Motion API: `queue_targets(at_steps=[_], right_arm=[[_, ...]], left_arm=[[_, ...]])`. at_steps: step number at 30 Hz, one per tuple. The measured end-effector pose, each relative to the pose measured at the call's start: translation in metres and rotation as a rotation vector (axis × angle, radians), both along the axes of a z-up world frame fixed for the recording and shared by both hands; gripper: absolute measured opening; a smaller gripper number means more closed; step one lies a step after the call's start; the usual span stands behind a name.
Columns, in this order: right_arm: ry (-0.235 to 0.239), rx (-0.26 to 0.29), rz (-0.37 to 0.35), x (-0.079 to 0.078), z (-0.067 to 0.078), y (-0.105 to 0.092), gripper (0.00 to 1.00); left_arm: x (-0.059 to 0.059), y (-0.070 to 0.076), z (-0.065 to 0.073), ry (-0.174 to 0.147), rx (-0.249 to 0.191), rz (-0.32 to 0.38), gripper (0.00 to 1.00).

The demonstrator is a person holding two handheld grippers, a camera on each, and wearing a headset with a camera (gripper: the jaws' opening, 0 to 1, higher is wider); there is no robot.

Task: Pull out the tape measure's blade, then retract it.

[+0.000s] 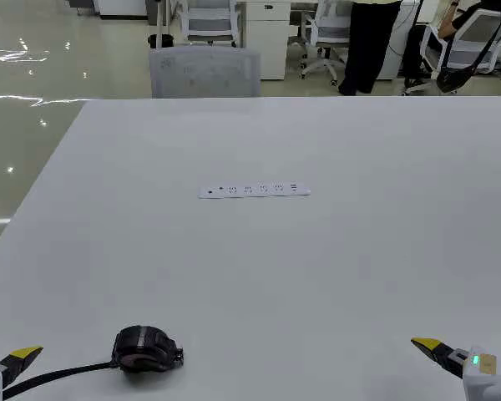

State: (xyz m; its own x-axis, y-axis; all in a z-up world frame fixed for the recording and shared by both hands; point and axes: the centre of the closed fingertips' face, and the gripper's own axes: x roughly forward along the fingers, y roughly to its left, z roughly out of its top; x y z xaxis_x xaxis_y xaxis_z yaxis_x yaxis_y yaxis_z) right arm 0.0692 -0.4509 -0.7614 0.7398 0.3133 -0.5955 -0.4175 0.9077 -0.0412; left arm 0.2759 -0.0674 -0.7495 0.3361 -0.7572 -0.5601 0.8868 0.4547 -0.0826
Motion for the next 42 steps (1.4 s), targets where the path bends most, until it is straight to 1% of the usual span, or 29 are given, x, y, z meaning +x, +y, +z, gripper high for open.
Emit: queue_targets(at_steps=[2, 4, 6, 9, 10, 12, 13, 19, 23, 27, 30, 36, 42], right_arm=[[0.000, 0.001, -0.002, 0.002, 0.002, -0.001, 0.98], [-0.002, -0.003, -0.001, 0.004, 0.003, -0.002, 0.98], [-0.006, -0.003, -0.002, 0.006, 0.004, -0.004, 0.98], [-0.004, -0.006, 0.000, 0.007, 0.004, -0.005, 0.98], [-0.003, -0.007, -0.001, 0.007, 0.004, -0.006, 0.98], [-0.007, -0.008, -0.005, 0.007, 0.005, -0.006, 0.98], [-0.008, -0.008, -0.007, 0.007, 0.006, -0.006, 0.98], [-0.006, -0.009, -0.014, 0.005, 0.006, -0.010, 0.98], [-0.005, -0.010, -0.021, 0.004, 0.005, -0.013, 0.98], [-0.003, -0.007, -0.031, 0.002, 0.005, -0.016, 0.98], [-0.002, -0.011, -0.034, 0.001, 0.005, -0.016, 0.98], [0.006, -0.010, -0.027, -0.001, 0.005, -0.012, 0.98], [0.009, -0.012, -0.035, -0.004, 0.006, -0.015, 0.98]], left_arm=[[0.000, 0.001, 0.000, -0.005, 0.004, -0.001, 1.00], [0.000, 0.001, -0.001, 0.004, 0.004, 0.001, 1.00], [0.001, 0.001, 0.000, -0.001, 0.004, 0.002, 1.00], [0.000, 0.002, 0.000, 0.003, 0.001, 0.005, 1.00], [0.000, 0.002, 0.000, 0.006, 0.001, 0.007, 1.00], [-0.001, 0.003, -0.004, 0.027, 0.016, 0.015, 1.00], [-0.002, 0.003, -0.005, 0.028, 0.019, 0.014, 1.00], [0.000, -0.002, -0.003, 0.025, 0.010, 0.014, 1.00], [-0.002, -0.005, -0.005, 0.036, 0.016, 0.007, 1.00], [-0.006, -0.005, -0.008, 0.036, 0.034, -0.015, 1.00], [-0.005, -0.005, -0.007, 0.037, 0.032, -0.013, 1.00], [-0.003, -0.004, -0.003, 0.028, 0.028, -0.020, 1.00], [0.001, -0.002, -0.002, 0.029, 0.030, -0.019, 1.00]])
